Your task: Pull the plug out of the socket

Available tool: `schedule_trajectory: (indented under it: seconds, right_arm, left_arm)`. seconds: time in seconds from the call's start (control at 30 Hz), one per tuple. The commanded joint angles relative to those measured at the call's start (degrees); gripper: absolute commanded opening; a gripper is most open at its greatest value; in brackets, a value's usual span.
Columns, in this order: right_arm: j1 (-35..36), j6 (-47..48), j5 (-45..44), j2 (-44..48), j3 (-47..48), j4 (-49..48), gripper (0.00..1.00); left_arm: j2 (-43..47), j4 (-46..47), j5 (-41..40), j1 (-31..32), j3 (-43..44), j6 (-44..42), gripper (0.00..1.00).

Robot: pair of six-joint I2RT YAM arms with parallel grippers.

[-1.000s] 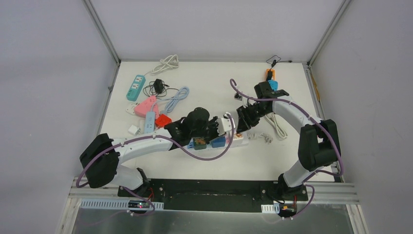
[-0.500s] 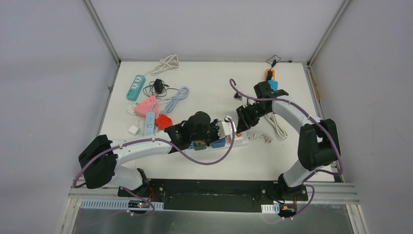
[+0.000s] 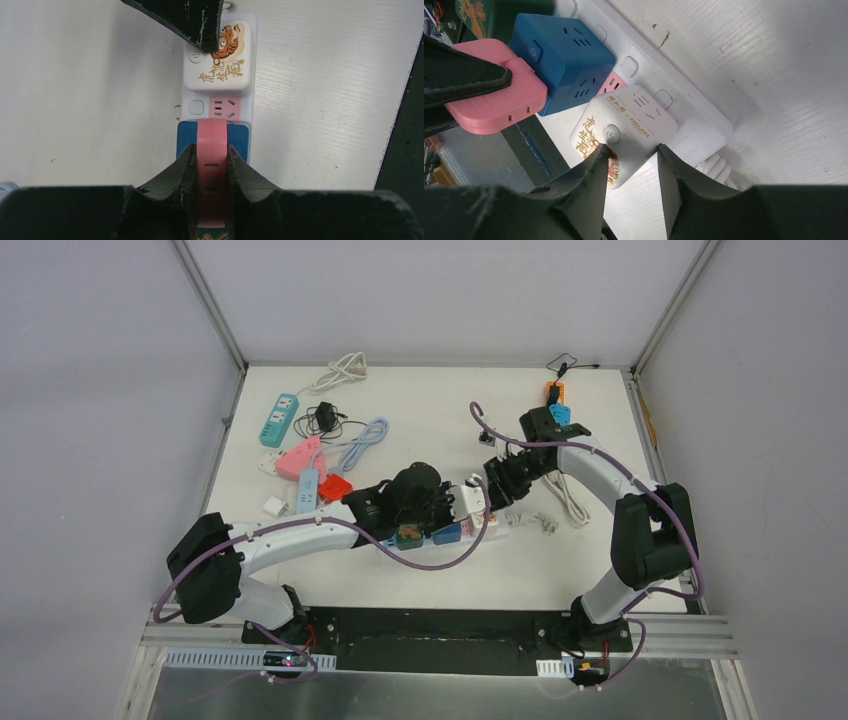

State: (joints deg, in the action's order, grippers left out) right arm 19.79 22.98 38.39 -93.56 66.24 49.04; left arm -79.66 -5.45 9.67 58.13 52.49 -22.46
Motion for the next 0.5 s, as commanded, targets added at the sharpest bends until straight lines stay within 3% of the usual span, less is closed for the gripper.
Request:
schedule_trajectory:
  seconds: [0.0,0.17,0.33,0.47]
  right_arm:
    - [1.13,2.42,-7.54,-2.9,-1.5,-0.34,0.42]
    - [1.13,2.51,-6.98,-2.64,-1.18,0.12,0.47]
    - [1.01,2.42,-4.77,-2.25,1.47,2.24,0.72]
    - [0.64,2.46,-3.4,-1.66,4.74,4.53,0.83]
  left_arm:
    - [0.09,-3.05,-0.56,-1.7,5.05,1.98,0.0]
    - [-1.02,-1.35,5.53,-3.19,3.71,4.18,0.0]
    - [-1.1,-0.04,5.71,-3.2,0.86,4.47,0.0]
    - [-1.2,1.84,5.97,-3.2,-1.27,5.45,0.0]
